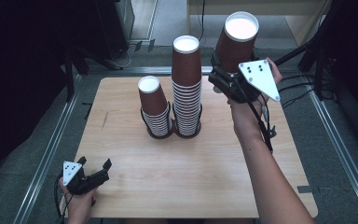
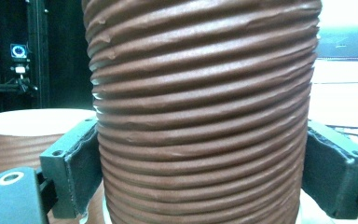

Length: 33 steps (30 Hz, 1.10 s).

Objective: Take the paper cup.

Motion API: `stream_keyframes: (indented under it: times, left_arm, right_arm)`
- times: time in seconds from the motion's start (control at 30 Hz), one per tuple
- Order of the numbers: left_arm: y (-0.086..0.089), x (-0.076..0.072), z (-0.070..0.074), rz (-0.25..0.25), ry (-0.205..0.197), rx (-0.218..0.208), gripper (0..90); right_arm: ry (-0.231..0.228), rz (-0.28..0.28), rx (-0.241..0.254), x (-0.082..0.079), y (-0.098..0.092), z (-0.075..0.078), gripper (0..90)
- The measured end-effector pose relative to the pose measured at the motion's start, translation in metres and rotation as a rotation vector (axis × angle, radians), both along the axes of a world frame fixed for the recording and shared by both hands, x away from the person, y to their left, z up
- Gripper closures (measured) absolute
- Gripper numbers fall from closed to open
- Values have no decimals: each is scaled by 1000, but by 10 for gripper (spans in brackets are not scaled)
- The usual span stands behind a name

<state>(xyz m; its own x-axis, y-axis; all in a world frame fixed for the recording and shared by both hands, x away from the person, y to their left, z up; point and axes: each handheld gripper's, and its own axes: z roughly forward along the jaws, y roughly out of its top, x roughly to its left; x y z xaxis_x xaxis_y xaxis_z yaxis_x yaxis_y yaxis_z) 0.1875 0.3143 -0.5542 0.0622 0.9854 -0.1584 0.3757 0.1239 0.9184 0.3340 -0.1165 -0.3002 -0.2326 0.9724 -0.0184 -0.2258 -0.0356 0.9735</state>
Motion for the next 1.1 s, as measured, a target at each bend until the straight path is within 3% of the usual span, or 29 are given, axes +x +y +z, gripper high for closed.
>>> stream_keyframes:
  times: [0.4, 0.7, 0.8, 1.1]
  left_arm:
    - [0, 0, 0, 1, -1, -1, 0]
    - [-1, 0, 0, -2, -7, 5, 0]
    - [-1, -1, 0, -3, -11, 5, 0]
    - [-11, 0, 2, -20, -22, 81, 0]
  right_arm:
    - [30, 1, -39, -16, -10, -34, 114]
    - [52, 11, -39, -29, -13, -56, 114]
    - [51, 15, -67, -35, -12, -63, 113]
    - [88, 31, -88, -53, -16, -94, 114]
